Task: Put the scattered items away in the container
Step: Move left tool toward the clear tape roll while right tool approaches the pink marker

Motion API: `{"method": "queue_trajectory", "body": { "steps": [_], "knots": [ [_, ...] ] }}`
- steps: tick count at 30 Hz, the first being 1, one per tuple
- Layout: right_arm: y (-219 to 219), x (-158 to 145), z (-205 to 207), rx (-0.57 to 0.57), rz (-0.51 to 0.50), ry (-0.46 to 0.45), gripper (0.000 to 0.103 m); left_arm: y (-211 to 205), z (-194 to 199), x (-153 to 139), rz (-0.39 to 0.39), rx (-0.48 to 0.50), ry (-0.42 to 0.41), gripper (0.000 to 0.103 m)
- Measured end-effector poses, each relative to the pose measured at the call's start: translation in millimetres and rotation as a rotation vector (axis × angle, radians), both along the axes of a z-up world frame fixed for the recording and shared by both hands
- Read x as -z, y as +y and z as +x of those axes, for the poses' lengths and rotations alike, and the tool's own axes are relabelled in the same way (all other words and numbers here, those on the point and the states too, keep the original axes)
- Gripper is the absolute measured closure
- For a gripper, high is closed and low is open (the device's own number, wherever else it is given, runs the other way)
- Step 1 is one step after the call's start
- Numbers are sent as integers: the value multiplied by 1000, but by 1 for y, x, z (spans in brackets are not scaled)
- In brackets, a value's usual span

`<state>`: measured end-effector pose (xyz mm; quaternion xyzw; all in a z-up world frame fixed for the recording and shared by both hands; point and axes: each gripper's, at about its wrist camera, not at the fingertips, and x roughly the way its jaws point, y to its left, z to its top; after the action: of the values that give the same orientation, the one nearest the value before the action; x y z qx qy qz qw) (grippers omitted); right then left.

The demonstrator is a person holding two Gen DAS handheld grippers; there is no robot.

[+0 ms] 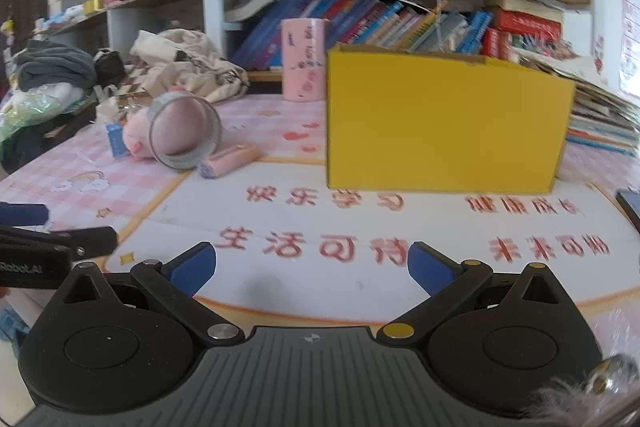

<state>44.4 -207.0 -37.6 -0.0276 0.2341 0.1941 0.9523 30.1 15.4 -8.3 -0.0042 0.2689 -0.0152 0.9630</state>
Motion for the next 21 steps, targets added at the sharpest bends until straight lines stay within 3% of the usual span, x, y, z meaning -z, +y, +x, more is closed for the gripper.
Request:
{"method": "queue_trajectory", "body": {
  "steps": [11,21],
  "knots": [
    [24,-16,23,-156,-25,-19,0,15,16,-11,-8,25,-42,0],
    [53,-28,63,-241,-83,-24,0,34,44,-19,-25,-15,-73,0]
  ]
}}
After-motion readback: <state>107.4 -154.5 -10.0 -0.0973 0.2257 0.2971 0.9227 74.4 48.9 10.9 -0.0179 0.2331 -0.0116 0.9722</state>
